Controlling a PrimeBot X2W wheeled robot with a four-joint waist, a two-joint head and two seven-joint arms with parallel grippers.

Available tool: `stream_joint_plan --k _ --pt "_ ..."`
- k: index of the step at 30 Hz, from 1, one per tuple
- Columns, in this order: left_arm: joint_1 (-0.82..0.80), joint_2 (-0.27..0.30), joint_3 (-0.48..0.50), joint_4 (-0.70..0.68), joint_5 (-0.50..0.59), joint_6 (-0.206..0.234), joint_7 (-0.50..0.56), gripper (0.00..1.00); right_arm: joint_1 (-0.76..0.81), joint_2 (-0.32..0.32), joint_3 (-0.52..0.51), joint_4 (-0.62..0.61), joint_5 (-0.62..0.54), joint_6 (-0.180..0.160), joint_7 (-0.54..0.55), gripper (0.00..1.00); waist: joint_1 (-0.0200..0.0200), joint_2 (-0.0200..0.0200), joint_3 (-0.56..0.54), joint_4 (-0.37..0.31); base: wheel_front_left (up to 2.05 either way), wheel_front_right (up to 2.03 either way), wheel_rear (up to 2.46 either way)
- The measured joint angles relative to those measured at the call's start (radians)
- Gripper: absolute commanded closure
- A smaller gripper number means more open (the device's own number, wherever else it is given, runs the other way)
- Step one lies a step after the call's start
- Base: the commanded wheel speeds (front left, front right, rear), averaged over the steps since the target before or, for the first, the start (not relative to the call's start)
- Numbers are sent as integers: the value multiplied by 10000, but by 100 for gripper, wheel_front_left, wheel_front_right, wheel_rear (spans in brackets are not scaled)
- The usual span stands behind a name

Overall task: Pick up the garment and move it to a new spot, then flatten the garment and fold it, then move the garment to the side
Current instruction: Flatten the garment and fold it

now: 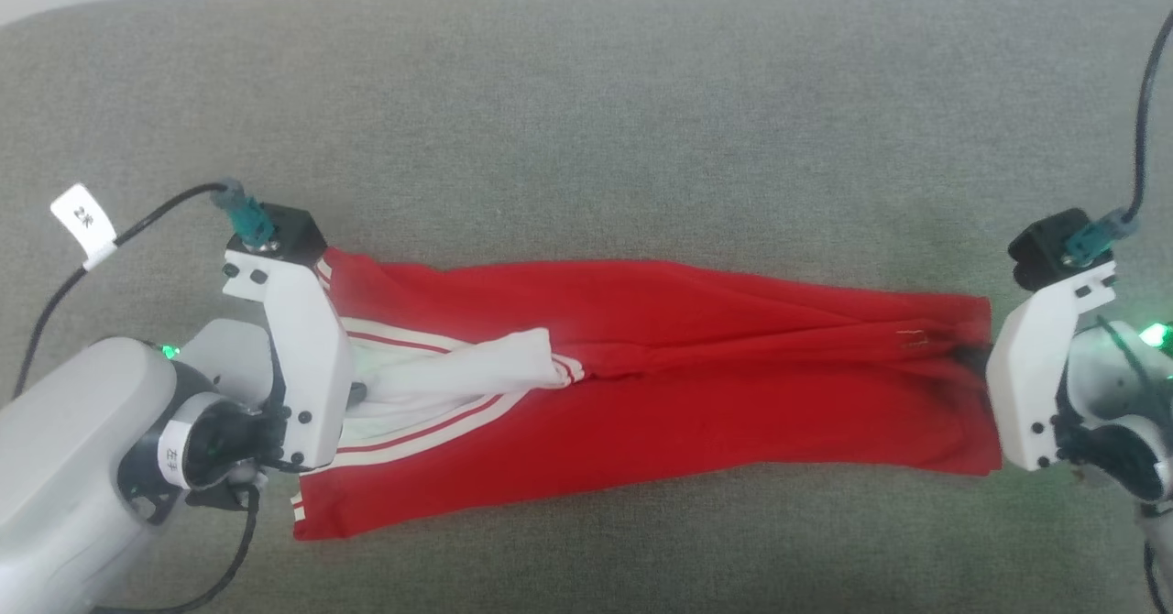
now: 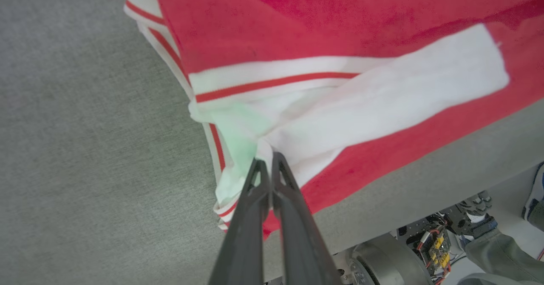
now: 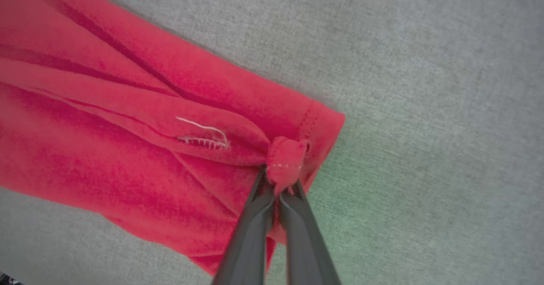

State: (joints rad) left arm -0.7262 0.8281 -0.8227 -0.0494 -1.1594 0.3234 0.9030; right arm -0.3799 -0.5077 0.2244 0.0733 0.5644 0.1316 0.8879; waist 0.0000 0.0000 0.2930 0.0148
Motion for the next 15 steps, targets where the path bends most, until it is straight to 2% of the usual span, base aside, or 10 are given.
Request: stream_joint_plan --k 1,2,3,4,9,15 --pt "58 -69 4 205 -2 -59 -113 82 10 40 58 23 -44 0 -10 86 0 0 -37 -2 0 0 0" --pt "98 -138 12 368 -12 -142 -230 61 9 69 98 23 -63 0 -96 45 0 0 -75 -5 0 0 0" --pt "128 -215 31 522 -23 -209 -387 39 7 107 130 46 -73 0 -148 0 0 0 -120 -8 0 0 0" --pt "157 -265 50 652 -21 -297 -533 0 8 138 178 73 -75 0 -171 0 0 0 -171 -10 0 0 0" --pt "411 -433 119 970 -36 -575 -1068 0 19 207 219 104 2 0 -270 0 0 0 -431 1 0 0 0" --pt "895 -426 320 947 314 -1026 -2506 0 261 205 -15 48 54 0 -497 0 0 0 -914 69 0 0 0"
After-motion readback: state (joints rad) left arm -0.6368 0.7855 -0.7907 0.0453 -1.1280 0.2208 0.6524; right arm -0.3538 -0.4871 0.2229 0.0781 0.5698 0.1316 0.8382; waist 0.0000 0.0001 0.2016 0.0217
